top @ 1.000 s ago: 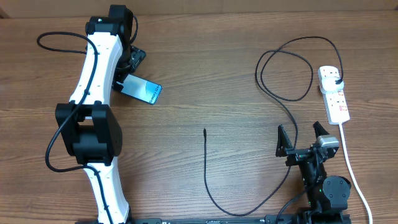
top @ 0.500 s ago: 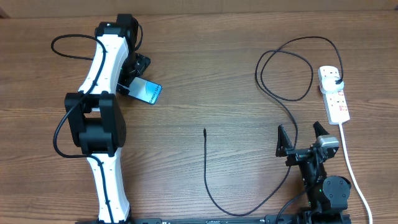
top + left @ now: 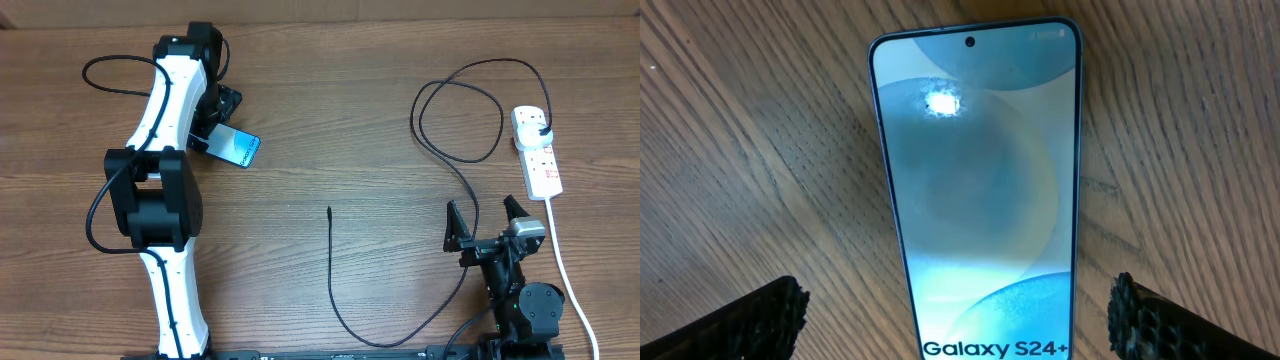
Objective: Plug charger to phone and switch on socket
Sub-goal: 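Lower the left gripper onto the phone and align with its long edges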
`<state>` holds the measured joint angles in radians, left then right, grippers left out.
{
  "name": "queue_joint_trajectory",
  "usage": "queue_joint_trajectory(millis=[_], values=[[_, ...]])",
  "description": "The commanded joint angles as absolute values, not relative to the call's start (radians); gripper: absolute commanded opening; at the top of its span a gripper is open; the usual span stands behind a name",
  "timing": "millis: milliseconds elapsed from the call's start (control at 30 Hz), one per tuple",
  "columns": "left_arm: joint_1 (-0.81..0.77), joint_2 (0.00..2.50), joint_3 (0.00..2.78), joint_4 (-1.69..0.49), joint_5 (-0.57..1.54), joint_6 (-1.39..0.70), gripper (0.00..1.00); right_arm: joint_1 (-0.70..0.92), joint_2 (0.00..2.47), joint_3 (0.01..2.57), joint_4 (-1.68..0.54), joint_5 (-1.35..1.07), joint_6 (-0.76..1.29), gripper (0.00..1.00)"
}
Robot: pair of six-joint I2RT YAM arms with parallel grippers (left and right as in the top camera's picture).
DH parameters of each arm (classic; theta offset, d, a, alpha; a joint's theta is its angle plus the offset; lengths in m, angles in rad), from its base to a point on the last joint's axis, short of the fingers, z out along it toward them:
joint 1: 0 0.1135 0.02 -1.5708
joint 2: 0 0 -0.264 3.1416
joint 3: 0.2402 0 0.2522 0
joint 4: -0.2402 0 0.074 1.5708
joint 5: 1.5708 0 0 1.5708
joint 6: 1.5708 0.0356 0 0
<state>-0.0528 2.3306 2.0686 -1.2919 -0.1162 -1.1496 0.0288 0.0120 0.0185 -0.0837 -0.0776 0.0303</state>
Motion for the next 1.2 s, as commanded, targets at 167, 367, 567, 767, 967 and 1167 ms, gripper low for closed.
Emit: queue_joint_trajectory(millis=[167, 367, 567, 767, 967, 1167], values=[[-0.056, 2.352, 2.062, -1.271, -0.114, -1.161, 1.0, 0.035, 0.003, 0.008, -0.081, -0.068, 0.038, 1.0], [-0.056, 2.362, 2.031, -1.237, -0.091, -1.175, 1.0, 0.035, 0.003, 0.008, -0.081, -0.068, 0.038, 1.0], [-0.064, 2.401, 2.031, -1.238, -0.079, -1.175, 1.0, 0.035, 0.003, 0.008, -0.081, -0.068, 0.038, 1.0], [-0.076, 2.441, 2.031, -1.214, -0.054, -1.175, 1.0, 0.035, 0.003, 0.008, -0.081, -0.068, 0.038, 1.0], [-0.082, 2.442, 2.032, -1.197, -0.054, -1.174, 1.0, 0.035, 0.003, 0.008, -0.081, -0.068, 0.038, 1.0], [-0.082, 2.442, 2.032, -1.2, -0.056, -1.175, 1.0, 0.035, 0.003, 0.008, -0.081, -0.068, 0.038, 1.0]])
